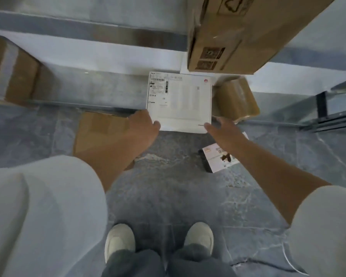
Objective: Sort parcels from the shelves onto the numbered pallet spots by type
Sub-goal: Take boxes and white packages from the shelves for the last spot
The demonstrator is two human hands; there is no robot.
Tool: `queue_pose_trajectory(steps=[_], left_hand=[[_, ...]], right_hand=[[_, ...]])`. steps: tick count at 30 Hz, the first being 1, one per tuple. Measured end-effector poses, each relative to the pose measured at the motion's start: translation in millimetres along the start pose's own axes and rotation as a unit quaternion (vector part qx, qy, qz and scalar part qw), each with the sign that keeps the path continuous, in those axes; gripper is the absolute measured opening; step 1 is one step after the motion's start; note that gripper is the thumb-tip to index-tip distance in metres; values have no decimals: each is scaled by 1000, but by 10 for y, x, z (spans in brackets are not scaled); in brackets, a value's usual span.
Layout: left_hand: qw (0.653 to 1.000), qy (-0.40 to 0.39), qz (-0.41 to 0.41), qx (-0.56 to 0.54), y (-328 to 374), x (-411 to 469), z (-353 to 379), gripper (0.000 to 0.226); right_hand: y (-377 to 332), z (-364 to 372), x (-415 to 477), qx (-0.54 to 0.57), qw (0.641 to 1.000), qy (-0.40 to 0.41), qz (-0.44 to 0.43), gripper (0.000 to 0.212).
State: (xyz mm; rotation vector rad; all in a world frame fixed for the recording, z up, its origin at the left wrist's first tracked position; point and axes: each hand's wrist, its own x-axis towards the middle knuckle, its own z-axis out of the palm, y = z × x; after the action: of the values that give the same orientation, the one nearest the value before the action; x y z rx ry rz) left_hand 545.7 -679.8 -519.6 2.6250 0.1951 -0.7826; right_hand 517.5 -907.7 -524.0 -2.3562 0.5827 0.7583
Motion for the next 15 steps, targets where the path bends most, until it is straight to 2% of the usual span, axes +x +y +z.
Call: queue_pose_trajectory(steps=[3, 6, 8, 12, 15], left_hand=[[996, 25, -37, -80, -70, 351, 277, 43], [977, 5, -111, -185, -74, 572, 556, 50], [969, 19, -123, -213, -86, 736, 707, 52], [948, 47, -132, -287, -106, 1095, 744, 44], [921, 64, -138, -360, -91, 1306, 686, 38]], right_hand=[[137, 159, 469, 16, 999, -28, 35, 59], [268, 275, 840, 18, 997, -7, 69, 66], [324, 333, 1033, 35, 996, -8, 86, 66], [337, 489, 1305, 147, 983, -34, 106, 59], [310, 602, 1463, 251, 961, -32, 107, 68]])
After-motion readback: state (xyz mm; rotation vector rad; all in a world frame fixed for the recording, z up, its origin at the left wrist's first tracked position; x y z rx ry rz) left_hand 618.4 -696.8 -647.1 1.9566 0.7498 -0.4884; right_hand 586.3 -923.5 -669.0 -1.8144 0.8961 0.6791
